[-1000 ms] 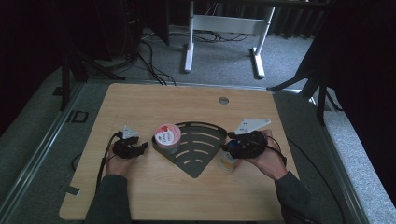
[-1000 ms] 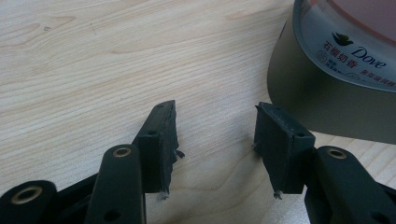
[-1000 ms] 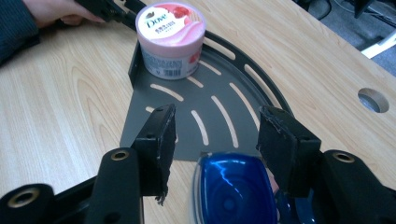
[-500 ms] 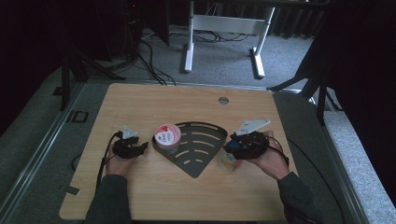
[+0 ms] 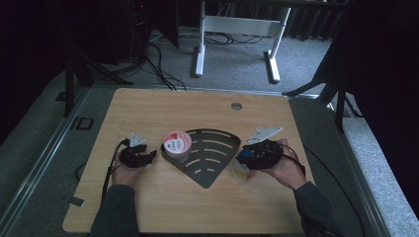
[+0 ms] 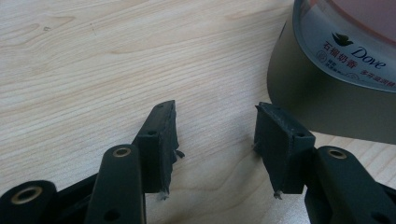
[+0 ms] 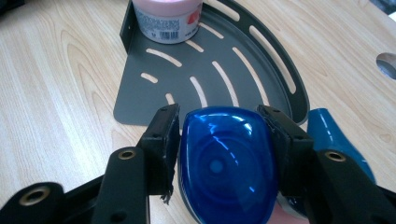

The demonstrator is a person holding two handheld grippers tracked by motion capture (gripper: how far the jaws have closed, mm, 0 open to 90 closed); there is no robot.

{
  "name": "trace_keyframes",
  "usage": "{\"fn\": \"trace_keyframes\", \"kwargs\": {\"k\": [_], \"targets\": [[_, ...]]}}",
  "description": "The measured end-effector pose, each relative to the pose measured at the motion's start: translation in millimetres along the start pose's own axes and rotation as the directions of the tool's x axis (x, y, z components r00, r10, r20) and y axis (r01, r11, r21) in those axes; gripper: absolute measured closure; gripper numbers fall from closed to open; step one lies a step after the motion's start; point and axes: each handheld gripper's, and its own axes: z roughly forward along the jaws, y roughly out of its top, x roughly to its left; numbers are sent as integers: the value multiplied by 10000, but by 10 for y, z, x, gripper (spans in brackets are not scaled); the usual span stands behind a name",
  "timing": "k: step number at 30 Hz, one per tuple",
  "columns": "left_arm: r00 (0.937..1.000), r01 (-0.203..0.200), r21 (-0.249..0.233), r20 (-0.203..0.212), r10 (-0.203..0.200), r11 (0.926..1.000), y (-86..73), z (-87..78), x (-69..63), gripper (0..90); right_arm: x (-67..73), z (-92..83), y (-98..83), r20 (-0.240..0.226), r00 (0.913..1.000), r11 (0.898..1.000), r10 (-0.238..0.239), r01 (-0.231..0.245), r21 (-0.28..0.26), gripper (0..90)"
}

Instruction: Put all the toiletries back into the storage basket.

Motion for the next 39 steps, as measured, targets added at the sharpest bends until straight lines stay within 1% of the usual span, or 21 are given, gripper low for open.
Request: {"fn": "trace_keyframes", "kwargs": {"k": [6, 13, 26, 35, 39], "targets": [[10000, 0, 3, 7, 0, 10000, 0, 0, 2, 491, -9, 43, -14, -108, 9999, 9999, 21, -19, 165, 517], [10000, -5, 3, 1, 5, 10000, 0, 0, 0, 491, -7, 103, -15, -173, 9998, 9987, -73, 82, 510, 524], [10000, 0, 2, 9, 0, 10000, 0, 0, 1, 491, -19, 178, -18, -304, 9995, 9965, -89, 114, 834, 527], [10000, 13, 1, 14, -13, 10000, 0, -1, 2, 491, -16, 245, 19, -349, 9990, 9903, -288, 332, 1351, 530], [10000, 21, -2, 24, -21, 10000, 0, -1, 4, 490, -18, 250, 31, -388, 9988, 9888, -308, 361, 1449, 531]]}}
